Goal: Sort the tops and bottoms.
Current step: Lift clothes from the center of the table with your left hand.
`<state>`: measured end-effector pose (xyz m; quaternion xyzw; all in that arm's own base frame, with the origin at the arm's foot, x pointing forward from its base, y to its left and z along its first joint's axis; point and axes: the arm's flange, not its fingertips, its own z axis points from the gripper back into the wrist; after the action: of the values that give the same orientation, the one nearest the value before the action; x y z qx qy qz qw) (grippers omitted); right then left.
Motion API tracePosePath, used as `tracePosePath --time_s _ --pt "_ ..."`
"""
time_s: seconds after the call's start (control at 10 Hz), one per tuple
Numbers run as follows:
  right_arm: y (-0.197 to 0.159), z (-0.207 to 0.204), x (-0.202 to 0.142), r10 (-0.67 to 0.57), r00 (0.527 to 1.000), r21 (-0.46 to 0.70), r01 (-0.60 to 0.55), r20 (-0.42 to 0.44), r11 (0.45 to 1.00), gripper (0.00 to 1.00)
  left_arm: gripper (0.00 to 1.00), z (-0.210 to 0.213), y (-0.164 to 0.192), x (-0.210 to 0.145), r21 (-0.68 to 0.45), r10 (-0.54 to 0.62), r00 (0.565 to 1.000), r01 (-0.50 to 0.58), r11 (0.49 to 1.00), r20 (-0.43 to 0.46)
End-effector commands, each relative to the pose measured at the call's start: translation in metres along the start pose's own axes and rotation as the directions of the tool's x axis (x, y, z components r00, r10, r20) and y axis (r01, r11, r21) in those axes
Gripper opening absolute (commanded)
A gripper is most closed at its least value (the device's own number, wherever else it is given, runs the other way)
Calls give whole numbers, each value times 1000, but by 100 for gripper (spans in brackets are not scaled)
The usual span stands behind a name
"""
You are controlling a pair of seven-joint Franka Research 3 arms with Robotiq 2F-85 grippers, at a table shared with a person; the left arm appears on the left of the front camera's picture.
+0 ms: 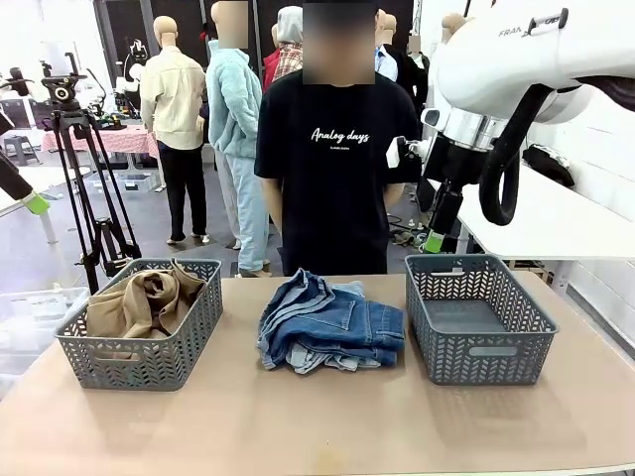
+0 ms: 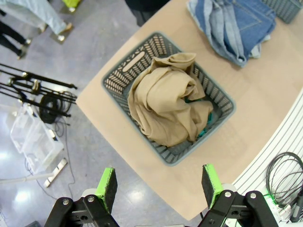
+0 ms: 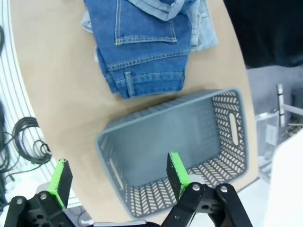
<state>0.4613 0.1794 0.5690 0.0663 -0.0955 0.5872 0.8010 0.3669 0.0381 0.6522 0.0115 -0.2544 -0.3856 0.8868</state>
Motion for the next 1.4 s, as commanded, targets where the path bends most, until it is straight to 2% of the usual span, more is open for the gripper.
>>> tracePosePath --time_s 0.0,0.2,0.3,0.5,0.7,0.9,1.0,1.1,1.2,1.3 --pt "3 -1 0 27 1000 18 -27 -10 999 100 93 -6 -17 10 -40 -71 996 73 997 46" --pt "1 0 1 5 1000 3 -5 -2 1000 100 93 -13 -58 33 -124 -193 974 208 970 120" --pt "-2 5 1 -11 1000 -34 11 7 999 100 93 -17 -79 39 -170 -219 964 243 955 149" --pt "-7 15 -11 -60 998 -59 62 33 996 100 93 -32 -110 41 -188 -260 958 279 942 119" --pt "-8 18 -18 -87 995 -61 90 51 994 100 93 -44 -131 41 -122 -297 951 306 944 87" --pt "-13 13 -18 -95 994 -52 98 62 994 100 93 -56 -148 41 -36 -320 940 326 945 118" --pt "-14 11 -18 -111 992 -58 115 64 992 100 93 -62 -155 42 -39 -305 942 313 949 139" --pt "-16 10 -17 -166 985 -129 171 51 977 100 93 -68 -159 45 -46 -285 947 295 955 150" --pt "-16 18 -19 -83 996 -50 85 42 995 100 93 -68 -158 48 -57 -273 950 284 957 151" --pt "-16 18 -19 -83 996 -50 85 42 995 100 93 -64 -149 50 -36 -259 956 266 963 136"
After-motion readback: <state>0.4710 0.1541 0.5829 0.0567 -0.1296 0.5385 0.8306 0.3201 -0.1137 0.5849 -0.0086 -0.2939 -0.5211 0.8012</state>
